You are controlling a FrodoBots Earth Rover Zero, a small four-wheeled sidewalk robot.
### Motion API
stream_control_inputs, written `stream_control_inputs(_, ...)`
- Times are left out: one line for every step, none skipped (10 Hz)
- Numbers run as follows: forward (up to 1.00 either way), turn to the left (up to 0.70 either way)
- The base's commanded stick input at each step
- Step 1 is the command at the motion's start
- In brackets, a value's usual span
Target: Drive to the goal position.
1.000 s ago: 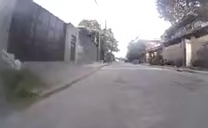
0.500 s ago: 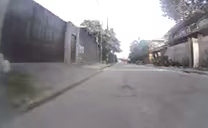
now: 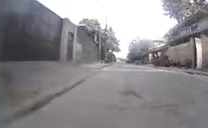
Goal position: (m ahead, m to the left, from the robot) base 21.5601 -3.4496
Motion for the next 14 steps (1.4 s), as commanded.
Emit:
stream_control_inputs(1.0,-0.35)
stream_control_inputs(1.0,-0.1)
stream_control_inputs(1.0,0.01)
stream_control_inputs(1.0,0.01)
stream_control_inputs(1.0,0.01)
stream_control_inputs(1.0,0.01)
stream_control_inputs(1.0,0.01)
stream_control_inputs(1.0,0.01)
stream_control_inputs(1.0,0.01)
stream_control_inputs(1.0,0.01)
stream_control_inputs(1.0,0.01)
stream_control_inputs(1.0,0.01)
stream_control_inputs(1.0,0.01)
stream_control_inputs(1.0,0.01)
